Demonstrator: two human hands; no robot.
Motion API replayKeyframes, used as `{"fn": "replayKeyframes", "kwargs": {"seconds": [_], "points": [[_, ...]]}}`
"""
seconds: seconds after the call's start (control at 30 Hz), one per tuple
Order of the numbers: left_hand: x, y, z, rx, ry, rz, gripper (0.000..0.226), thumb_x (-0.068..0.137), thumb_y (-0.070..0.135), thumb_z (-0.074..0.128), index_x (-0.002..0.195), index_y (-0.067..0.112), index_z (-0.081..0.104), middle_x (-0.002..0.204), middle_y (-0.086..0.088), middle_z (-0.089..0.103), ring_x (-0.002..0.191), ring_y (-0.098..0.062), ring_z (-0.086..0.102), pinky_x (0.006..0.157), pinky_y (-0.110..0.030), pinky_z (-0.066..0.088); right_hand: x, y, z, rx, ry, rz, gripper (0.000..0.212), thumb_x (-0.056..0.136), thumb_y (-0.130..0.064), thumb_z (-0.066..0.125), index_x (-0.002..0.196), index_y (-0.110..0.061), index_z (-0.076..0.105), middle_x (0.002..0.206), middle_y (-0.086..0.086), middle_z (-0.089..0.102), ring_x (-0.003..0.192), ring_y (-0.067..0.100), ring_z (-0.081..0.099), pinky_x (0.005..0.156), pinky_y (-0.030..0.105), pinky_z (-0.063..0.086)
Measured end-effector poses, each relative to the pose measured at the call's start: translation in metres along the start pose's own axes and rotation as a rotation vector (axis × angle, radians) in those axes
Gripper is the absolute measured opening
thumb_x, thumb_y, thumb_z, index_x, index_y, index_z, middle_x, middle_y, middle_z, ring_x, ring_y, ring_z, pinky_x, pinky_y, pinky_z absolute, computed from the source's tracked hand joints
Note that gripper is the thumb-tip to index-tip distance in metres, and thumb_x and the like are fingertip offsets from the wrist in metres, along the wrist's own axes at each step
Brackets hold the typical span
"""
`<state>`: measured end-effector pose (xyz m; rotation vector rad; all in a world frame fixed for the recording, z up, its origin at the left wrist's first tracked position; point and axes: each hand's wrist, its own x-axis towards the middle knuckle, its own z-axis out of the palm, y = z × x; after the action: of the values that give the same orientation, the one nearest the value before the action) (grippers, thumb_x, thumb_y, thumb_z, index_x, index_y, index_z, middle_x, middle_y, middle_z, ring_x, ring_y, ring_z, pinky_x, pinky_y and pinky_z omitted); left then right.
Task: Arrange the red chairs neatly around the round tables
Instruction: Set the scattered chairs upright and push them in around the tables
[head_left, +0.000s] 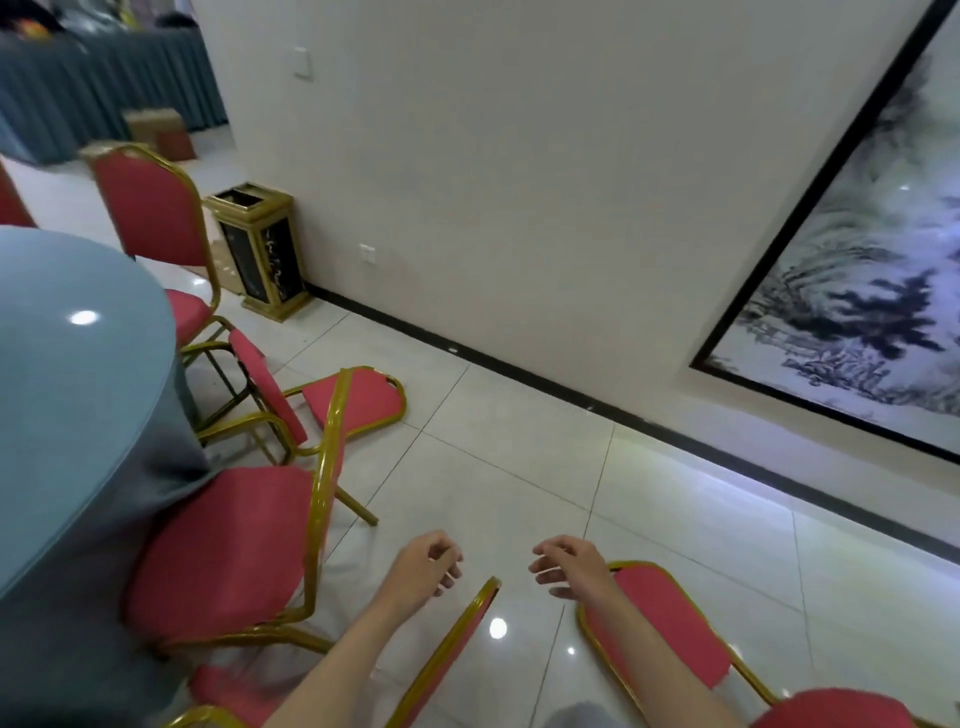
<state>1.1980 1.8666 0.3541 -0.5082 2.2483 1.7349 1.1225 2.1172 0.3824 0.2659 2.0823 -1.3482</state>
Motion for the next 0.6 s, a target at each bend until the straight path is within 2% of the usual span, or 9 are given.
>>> {"fn": "replayKeyframes", "kwargs": {"seconds": [0.17, 0.33, 0.6], "points": [[0.042, 0.008, 0.010, -0.049, 0.140, -0.074, 0.015, 0.101, 0.018, 0.057, 0.089, 0.014, 0.066, 0.080, -0.003, 0.073, 0.069, -0.013, 0.066, 0.063, -0.024, 0.053, 0.067, -0.033, -0.019, -0.128, -0.148, -0.052, 0.020, 0.104, -0.022, 0.054, 0.105, -0.013, 0.072, 0.091, 0.002, 0.080, 0.083, 0.017, 0.075, 0.071, 0.027, 0.057], [0.070, 0.017, 0.031, -0.129, 0.335, -0.181, 0.018, 0.101, 0.019, 0.058, 0.085, 0.017, 0.067, 0.076, -0.001, 0.072, 0.068, -0.014, 0.065, 0.063, -0.028, 0.052, 0.130, -0.056, -0.049, -0.187, -0.318, -0.048, 0.018, 0.102, -0.022, 0.058, 0.105, -0.011, 0.072, 0.091, 0.005, 0.080, 0.094, 0.027, 0.076, 0.078, 0.033, 0.057], [0.072, 0.038, 0.064, -0.096, 0.519, -0.291, 0.018, 0.104, 0.018, 0.055, 0.089, 0.017, 0.065, 0.081, -0.002, 0.069, 0.067, -0.009, 0.062, 0.060, -0.021, 0.050, 0.197, -0.073, -0.092, -0.273, -0.510, -0.036, 0.016, 0.100, -0.022, 0.062, 0.105, -0.010, 0.073, 0.092, 0.007, 0.080, 0.092, 0.026, 0.076, 0.081, 0.037, 0.057]]}}
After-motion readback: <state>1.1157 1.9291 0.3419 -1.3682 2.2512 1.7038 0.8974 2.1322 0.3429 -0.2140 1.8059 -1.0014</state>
